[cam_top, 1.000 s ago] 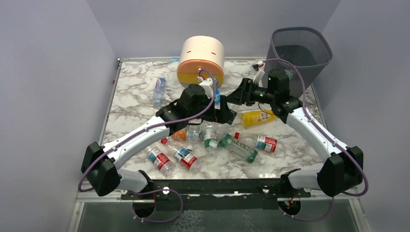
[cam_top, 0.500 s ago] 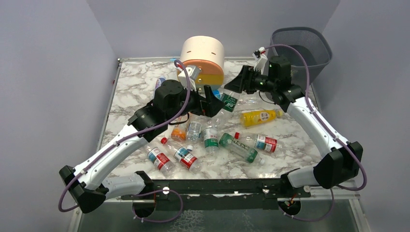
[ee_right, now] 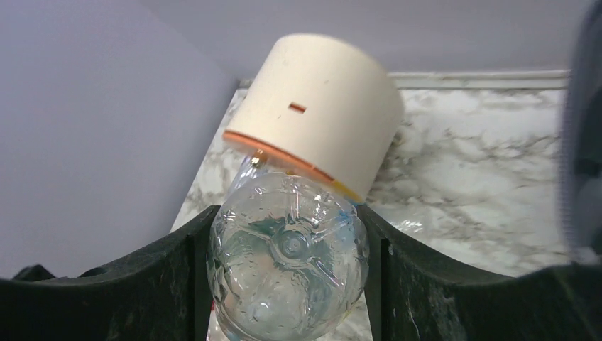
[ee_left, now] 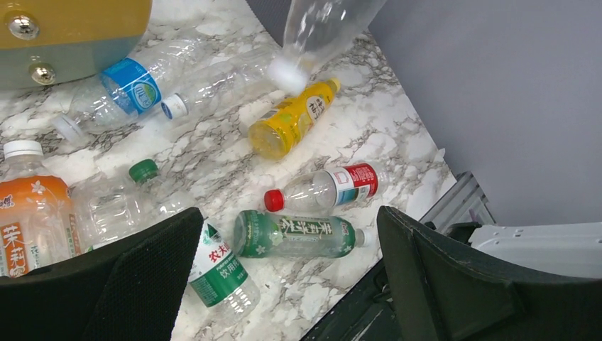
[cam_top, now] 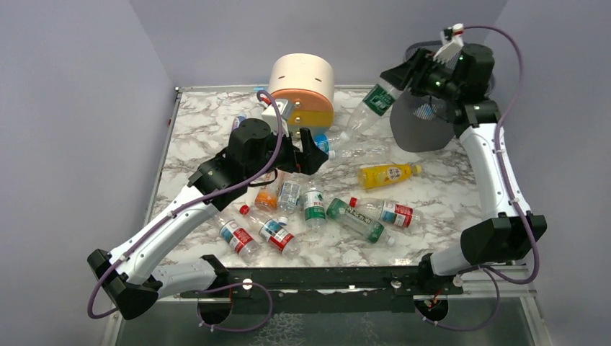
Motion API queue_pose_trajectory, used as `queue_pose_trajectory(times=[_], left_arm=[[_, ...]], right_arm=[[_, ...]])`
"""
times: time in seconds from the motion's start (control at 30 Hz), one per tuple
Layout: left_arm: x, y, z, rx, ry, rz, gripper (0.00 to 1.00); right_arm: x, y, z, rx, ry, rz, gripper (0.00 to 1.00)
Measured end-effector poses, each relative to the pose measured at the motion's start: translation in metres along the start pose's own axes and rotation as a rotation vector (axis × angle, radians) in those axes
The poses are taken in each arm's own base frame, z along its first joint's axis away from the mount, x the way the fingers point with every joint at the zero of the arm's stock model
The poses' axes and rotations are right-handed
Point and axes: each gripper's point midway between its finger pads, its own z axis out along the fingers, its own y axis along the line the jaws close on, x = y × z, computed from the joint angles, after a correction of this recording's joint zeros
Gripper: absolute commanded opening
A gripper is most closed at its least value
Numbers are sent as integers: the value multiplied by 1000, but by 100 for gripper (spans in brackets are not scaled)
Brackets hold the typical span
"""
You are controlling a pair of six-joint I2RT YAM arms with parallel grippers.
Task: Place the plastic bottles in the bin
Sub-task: Place the plastic bottle in the trash bin.
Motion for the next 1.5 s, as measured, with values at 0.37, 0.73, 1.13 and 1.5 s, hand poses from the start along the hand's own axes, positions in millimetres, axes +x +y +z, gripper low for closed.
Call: queue_pose_trajectory(times=[0.37,0.73,1.13,1.5], left_arm=[[9,12,8,-36,35,-4,99],[19,28,16,-73,68,-14,99],[30,38,22,-81,109,-12,99],[30,43,22,-84,114,-18,99]], right_arm=[[-116,-41,-57,195,-315,-55,57],[-172,-86,-94,504,-567,-113,55],[-200,-128,-130,726,-738,-109,55],[-168,-181,-99,800,-631,-62,92]])
